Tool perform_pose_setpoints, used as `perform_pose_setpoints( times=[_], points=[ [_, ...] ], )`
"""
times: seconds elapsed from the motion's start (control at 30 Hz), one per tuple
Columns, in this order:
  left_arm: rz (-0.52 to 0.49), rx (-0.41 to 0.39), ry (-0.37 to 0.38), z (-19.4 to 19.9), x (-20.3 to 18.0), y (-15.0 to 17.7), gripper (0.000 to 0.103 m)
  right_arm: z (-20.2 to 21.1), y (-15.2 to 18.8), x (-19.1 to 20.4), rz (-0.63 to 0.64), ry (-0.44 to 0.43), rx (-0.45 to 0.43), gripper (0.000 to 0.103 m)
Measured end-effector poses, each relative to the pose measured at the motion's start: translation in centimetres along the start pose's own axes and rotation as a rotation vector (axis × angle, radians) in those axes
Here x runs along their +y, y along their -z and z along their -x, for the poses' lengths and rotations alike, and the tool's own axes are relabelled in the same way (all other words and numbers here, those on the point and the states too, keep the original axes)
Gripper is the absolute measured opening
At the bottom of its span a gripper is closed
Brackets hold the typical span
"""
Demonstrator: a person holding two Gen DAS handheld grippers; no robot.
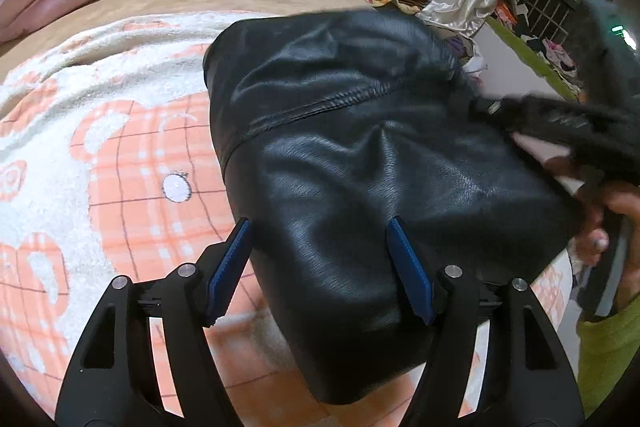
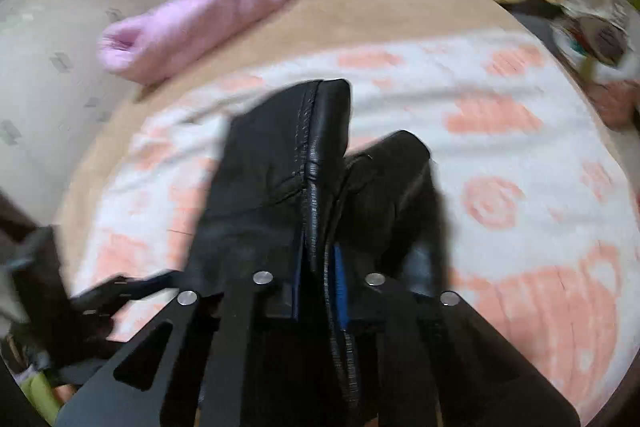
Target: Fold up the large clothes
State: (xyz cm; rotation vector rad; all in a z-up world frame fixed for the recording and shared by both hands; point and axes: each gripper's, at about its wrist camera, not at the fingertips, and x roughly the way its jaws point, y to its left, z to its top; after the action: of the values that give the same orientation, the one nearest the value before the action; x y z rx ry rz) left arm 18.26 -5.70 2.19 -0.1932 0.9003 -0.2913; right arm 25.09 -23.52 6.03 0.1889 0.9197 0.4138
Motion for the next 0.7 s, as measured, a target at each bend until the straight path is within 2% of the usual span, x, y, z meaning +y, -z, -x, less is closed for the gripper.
perform_pose_setpoints(
  times=[0.07, 0.13, 0.17, 0.3, 0.4, 0.43, 0.5, 0.57, 0.6, 0.63, 0.7],
  points=[
    [0.014, -0.012, 0.033, 0.4, 0.2, -0.3, 0.063, 0.9, -0.6, -0.8, 0.012, -0.105, -0.07, 0.011],
    [0.039, -0.004, 0.074, 0.5, 0.4, -0.5, 0.065, 1.2, -1.0, -2.2, 0.009, -0.146, -0.112, 0.011],
    [0.047, 0.012, 0.093, 0.1, 0.5, -0.5, 0.066, 0.6, -1.3, -3.3, -0.017, -0.148, -0.105, 0.011],
    [0.035, 0.071, 0.102, -1.7, 0.2, 0.1, 0.07, -2.5, 0.6, -8.2, -0.138, -0.094, -0.007, 0.012],
    [0.041, 0.095, 0.131, -2.5, -0.3, 0.7, 0.073, -2.7, 2.6, -10.7, -0.192, -0.11, -0.032, 0.015],
    [0.034, 0.099, 0.131, -2.7, -0.6, 0.9, 0.074, -2.8, 3.4, -11.4, -0.211, -0.117, -0.042, 0.019],
    [0.022, 0.102, 0.125, -3.0, -1.1, 1.1, 0.075, -2.8, 4.9, -12.2, -0.244, -0.104, -0.055, 0.028],
    [0.006, 0.096, 0.105, -3.0, -1.6, 1.2, 0.075, -2.7, 4.8, -12.5, -0.253, -0.106, -0.059, 0.029],
    [0.002, 0.094, 0.099, -3.0, -1.7, 1.1, 0.076, -2.2, 4.7, -12.1, -0.241, -0.076, -0.063, 0.033],
    [0.007, 0.094, 0.098, -3.0, -1.7, 1.1, 0.076, -1.6, 4.7, -11.6, -0.222, -0.031, -0.071, 0.042],
    [0.016, 0.092, 0.096, -3.0, -1.6, 1.2, 0.076, -0.9, 4.5, -10.7, -0.185, 0.013, -0.091, 0.044]
  ],
)
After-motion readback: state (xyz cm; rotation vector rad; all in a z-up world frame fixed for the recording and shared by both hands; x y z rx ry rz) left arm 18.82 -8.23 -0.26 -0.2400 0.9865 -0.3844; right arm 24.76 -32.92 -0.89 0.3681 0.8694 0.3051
